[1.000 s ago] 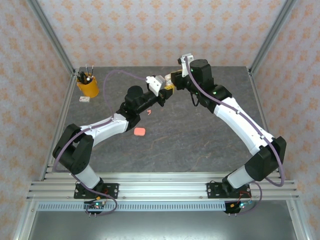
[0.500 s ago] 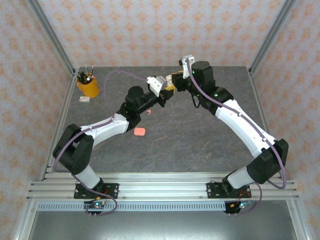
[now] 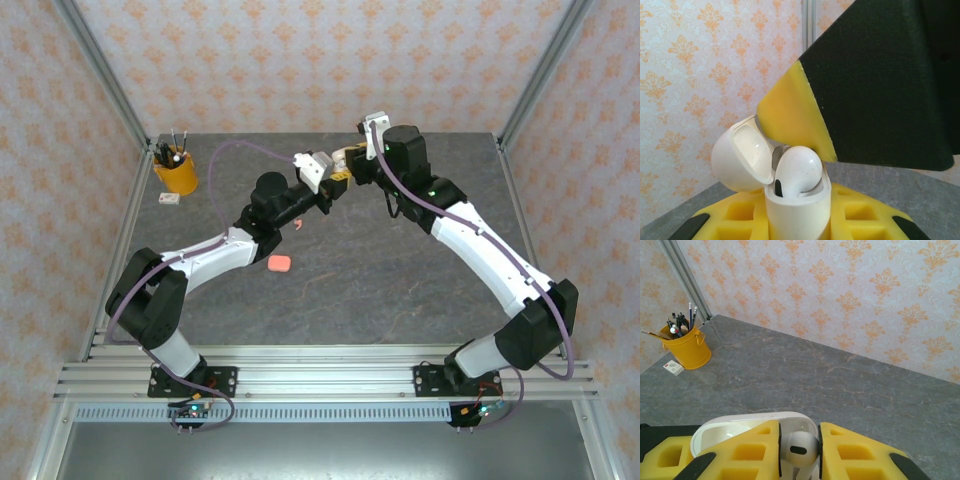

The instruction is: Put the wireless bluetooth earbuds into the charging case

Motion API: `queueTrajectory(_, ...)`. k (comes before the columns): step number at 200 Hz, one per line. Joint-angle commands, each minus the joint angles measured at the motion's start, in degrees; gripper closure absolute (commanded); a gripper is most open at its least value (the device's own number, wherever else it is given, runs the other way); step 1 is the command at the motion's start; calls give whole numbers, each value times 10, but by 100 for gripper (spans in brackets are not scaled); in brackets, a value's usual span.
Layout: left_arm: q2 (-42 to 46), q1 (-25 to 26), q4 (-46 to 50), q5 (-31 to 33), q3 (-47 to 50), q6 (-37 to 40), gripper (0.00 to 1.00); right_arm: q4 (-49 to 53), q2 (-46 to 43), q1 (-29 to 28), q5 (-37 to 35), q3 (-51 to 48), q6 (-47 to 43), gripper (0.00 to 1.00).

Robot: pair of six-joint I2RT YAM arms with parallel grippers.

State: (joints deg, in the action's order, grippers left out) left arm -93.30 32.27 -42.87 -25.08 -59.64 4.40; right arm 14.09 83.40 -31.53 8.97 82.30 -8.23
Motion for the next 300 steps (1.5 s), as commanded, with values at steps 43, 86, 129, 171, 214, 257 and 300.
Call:
queueTrajectory(43,13,4,-33,-1,-22,4,100,16,-2,-1,19,3,4,75)
queueTrajectory(86,11,4,-33,-2,-22,3,100,18,-6,-1,17,20,14,62)
queueTrajectory(129,8,4,-34,-2,-25,1,100,22,-8,-1,-2,40,19,57)
queueTrajectory(171,6,4,-35,-3,-25,0,100,24,-12,-1,-20,57,31,53)
queueTrajectory(214,7,5,-37,-5,-23,0,100,24,-15,-1,-37,68,45,51)
queueTrajectory(257,9,5,-40,-3,-20,0,100,53,-14,24,-66,91,104,52)
queueTrajectory(300,13,4,-37,-4,-20,5,100,136,-1,57,-54,136,217,58)
